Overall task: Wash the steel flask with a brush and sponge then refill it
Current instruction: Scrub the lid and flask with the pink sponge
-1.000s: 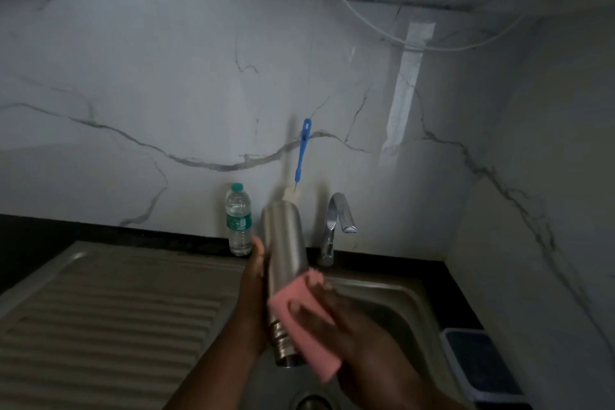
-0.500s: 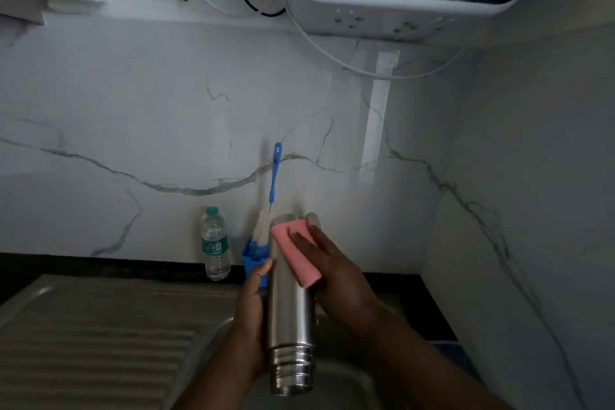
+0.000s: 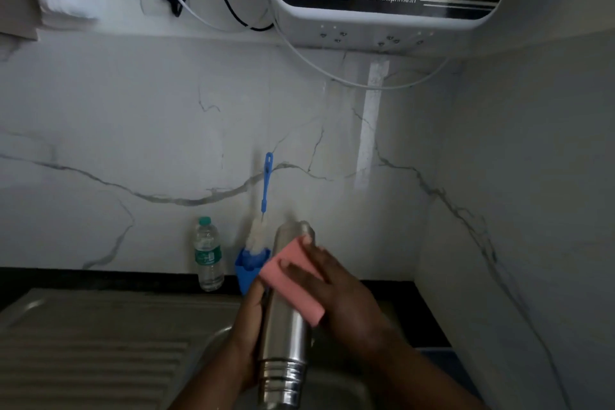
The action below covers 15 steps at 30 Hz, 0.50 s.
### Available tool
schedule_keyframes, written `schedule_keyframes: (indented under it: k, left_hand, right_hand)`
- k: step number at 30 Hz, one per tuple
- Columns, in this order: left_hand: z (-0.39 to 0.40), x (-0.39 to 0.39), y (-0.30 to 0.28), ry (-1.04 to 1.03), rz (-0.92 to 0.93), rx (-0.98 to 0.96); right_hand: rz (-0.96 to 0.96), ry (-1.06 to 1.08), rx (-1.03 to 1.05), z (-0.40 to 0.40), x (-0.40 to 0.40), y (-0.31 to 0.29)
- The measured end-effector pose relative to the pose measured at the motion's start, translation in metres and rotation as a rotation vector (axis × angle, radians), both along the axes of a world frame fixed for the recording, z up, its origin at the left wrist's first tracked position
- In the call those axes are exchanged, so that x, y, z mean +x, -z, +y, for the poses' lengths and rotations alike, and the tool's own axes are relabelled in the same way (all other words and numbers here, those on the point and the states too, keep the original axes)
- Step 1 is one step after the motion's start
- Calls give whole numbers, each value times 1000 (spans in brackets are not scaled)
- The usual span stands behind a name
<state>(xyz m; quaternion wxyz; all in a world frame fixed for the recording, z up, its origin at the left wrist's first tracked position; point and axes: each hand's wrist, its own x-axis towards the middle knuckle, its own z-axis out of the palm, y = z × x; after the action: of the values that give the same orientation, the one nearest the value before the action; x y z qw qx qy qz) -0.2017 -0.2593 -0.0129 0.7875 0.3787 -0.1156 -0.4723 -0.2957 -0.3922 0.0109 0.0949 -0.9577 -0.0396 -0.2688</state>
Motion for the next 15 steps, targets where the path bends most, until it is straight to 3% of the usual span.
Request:
schedule_keyframes:
  k: [6, 11, 13, 15]
  left_hand:
    - [5, 1, 2, 102, -114, -3]
    - [10, 13, -6, -82, -32, -81]
    - [13, 19, -2, -142, 9, -59]
    - [15, 21, 2, -146, 29, -43]
  right_hand:
    - [-91, 59, 275, 2, 14, -18]
    - [33, -146, 168, 30, -26, 28]
    - [94, -119, 36, 39, -39, 37]
    - [129, -195, -252, 29, -37, 38]
